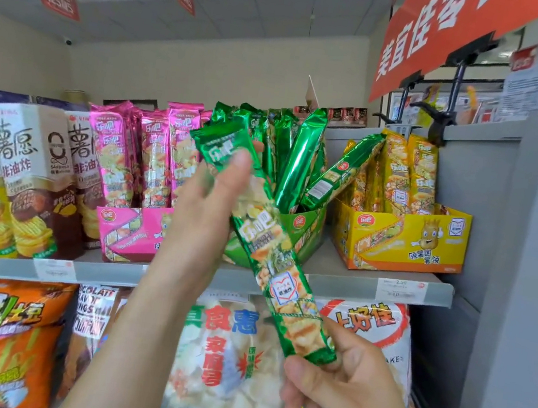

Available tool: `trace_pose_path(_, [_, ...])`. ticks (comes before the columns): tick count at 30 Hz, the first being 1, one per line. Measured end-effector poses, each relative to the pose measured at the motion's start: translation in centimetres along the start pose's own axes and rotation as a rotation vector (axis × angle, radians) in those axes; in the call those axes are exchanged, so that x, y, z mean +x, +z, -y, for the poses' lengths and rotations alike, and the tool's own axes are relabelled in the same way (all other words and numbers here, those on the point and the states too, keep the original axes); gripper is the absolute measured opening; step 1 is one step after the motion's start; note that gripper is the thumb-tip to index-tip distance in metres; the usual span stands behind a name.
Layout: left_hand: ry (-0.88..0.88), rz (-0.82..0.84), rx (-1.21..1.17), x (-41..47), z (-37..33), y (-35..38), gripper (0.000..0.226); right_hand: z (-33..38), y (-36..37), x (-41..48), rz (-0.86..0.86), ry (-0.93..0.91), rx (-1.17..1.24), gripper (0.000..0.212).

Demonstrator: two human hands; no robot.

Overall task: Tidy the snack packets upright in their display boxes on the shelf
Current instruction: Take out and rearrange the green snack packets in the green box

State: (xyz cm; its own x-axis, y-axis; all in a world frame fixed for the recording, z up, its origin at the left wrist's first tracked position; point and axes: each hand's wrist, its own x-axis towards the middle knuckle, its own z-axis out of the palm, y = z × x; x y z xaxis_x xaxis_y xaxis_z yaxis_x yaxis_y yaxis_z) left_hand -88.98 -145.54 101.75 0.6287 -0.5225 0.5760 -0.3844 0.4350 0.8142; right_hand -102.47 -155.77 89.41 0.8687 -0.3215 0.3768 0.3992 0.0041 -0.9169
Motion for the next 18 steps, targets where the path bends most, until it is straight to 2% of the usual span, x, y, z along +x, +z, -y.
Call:
trace_pose_path(3, [0.135, 0.249, 0.392, 0.2, -1.7, -0.8, 0.048, 0.2, -1.0, 0.3, -0.097, 0.023, -0.043, 0.029])
trace_pose_path(5, [0.197, 0.257, 0.484, 1.1, -3.1, 0.1, 0.053, 0.7, -1.5, 0.8, -0.155, 0.022, -0.08, 0.025])
trace_pose_path(7, [0.284, 0.251, 0.475, 2.3, -4.0, 1.5, 0.071, 1.6, -1.8, 1.6, -0.204, 0.003, -0.174, 0.021])
trace_pose_path(10, [0.586, 0.168, 0.535, 4.4, -6.0, 3.8, 0.083, 3.8, -3.1, 3.3, -0.347, -0.107, -0.46, 0.025])
trace_pose_path(12, [0.787, 0.093, 0.621, 6.1, -7.4, 5.2, 0.081, 5.9, -4.8, 4.7, -0.513, -0.292, -0.753, 0.025])
trace_pose_path(14, [0.908, 0.053, 0.69, 7.8, -8.5, 6.8, 0.075, 8.4, -6.5, 6.7, -0.662, -0.419, -0.909, 0.021])
trace_pose_path(16, [0.933, 0.035, 0.778, 9.3, -8.9, 8.2, 0.072, 10.6, -7.5, 9.2, -0.738, -0.398, -1.023, 0.023])
trace_pose_path(18, [0.936, 0.033, 0.925, 10.6, -8.5, 9.0, 0.071, 12.0, -8.3, 12.0, -0.732, -0.272, -1.137, 0.031])
